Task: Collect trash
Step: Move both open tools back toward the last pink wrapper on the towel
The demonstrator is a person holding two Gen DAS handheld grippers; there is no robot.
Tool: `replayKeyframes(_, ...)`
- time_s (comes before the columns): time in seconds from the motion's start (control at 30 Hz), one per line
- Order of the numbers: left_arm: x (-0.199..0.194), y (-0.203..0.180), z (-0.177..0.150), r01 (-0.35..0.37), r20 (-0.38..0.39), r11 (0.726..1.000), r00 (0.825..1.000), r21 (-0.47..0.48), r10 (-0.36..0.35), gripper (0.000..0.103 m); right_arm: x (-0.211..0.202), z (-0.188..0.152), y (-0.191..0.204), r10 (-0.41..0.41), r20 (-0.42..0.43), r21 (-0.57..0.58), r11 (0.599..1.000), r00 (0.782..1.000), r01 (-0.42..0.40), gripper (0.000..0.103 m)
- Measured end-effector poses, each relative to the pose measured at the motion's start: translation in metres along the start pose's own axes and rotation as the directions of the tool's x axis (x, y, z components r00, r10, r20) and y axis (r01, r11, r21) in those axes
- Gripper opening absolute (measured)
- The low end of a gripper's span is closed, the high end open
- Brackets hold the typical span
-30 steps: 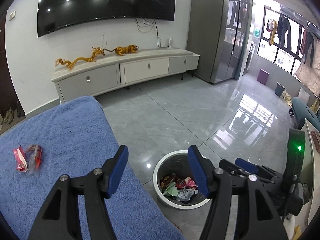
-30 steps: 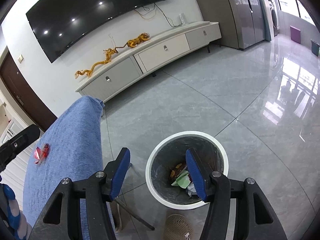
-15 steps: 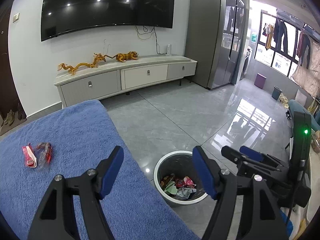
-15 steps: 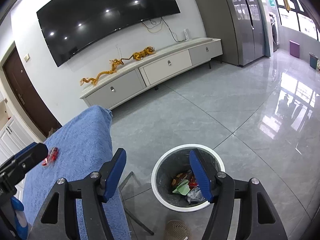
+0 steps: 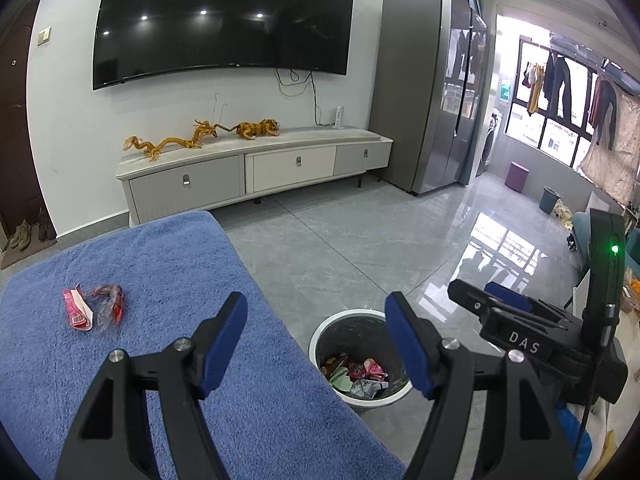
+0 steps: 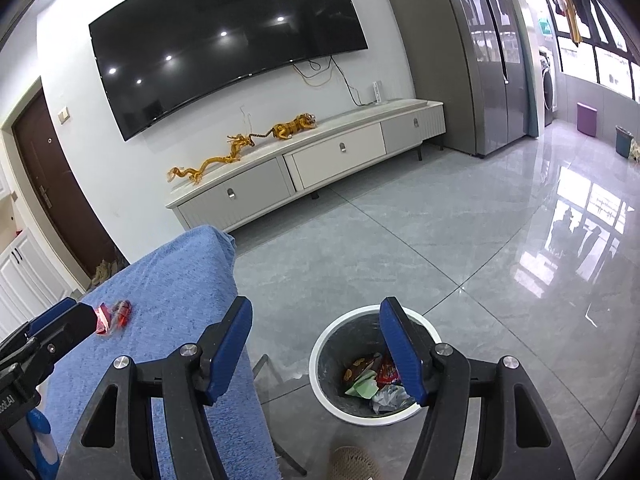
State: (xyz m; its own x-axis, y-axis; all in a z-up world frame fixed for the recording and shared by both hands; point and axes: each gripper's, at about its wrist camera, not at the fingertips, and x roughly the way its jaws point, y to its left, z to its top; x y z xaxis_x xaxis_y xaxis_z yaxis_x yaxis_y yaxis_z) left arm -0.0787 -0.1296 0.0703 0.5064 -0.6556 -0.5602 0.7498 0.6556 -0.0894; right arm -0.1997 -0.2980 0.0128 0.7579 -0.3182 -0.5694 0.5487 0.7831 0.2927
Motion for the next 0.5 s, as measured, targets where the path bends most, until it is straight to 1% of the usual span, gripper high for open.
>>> replayKeyframes(0.13, -0.015, 0.006, -0.002, 0.011, 0.020, 1.000, 1.000, -0.006, -0.011, 0.070, -0.012, 0.001, 0.008, -0.004, 0.016, -0.009, 1.000, 1.000, 0.004, 0.064)
replayKeyframes(0.3, -0.033, 0.023, -0.005, 0.020, 0.038, 0.999, 0.999, -0.031, -0.019, 0.070, -0.024, 0.004, 0.024, -0.004, 0.033, -0.039, 0.999, 0.999, 0.005, 0.064)
replayKeyframes(0.5, -0.057, 0.053, -0.009, 0.009, 0.074, 0.997, 0.997, -0.079, -0.003, 0.070, -0.038, 0.007, 0.058, 0.012, 0.055, -0.105, 0.994, 0.998, -0.006, 0.064)
